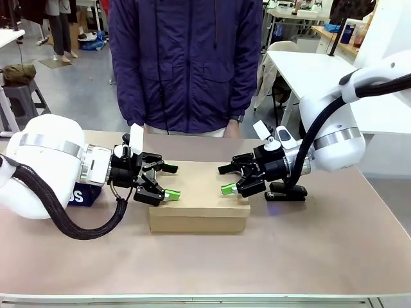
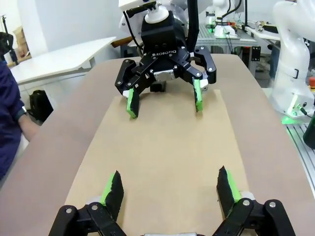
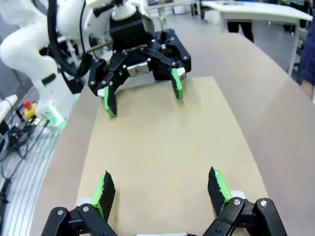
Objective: Pack the item into the box.
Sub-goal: Close the Mailer Box.
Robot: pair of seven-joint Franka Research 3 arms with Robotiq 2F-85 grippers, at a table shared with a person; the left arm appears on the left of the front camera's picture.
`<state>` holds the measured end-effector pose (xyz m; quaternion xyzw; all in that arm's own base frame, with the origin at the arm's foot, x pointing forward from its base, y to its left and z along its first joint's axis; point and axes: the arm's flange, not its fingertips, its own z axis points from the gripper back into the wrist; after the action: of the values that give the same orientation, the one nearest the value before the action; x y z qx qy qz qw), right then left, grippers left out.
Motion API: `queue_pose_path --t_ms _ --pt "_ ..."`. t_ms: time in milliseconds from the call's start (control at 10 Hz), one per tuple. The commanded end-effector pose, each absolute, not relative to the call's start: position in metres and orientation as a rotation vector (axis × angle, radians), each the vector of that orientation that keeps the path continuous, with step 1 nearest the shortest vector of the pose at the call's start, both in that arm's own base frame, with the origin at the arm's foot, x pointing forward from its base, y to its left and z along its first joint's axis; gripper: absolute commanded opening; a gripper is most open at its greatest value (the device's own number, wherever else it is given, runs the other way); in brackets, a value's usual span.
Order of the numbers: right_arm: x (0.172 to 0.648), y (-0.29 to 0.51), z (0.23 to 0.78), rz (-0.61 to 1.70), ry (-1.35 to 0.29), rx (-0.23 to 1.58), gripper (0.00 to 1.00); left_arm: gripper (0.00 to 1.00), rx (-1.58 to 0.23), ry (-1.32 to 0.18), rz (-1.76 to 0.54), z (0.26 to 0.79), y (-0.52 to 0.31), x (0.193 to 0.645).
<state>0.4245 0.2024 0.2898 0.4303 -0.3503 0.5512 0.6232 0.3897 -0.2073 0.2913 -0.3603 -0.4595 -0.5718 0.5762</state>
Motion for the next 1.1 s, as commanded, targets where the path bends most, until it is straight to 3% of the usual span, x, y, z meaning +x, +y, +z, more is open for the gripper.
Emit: queue_pose_path --t_ms 0,500,800,1000 --pt "0.414 0.203 0.289 1.327 -0.857 0.927 1.00 1.00 -0.910 -1.097 -1.331 0.289 -0.204 0.389" --pt "0.380 0.152 0.370 1.142 -0.907 1.069 1.00 1.00 -0.950 -1.286 -1.257 0.377 -0.145 0.363" --pt "0.337 0.088 0.409 0.914 -0.732 1.131 1.00 1.00 -1.060 -1.016 -1.227 0.412 -0.080 0.343" --pt "0.304 0.015 0.417 0.778 -0.706 1.102 1.00 1.00 -1.006 -0.838 -1.126 0.409 -0.014 0.334"
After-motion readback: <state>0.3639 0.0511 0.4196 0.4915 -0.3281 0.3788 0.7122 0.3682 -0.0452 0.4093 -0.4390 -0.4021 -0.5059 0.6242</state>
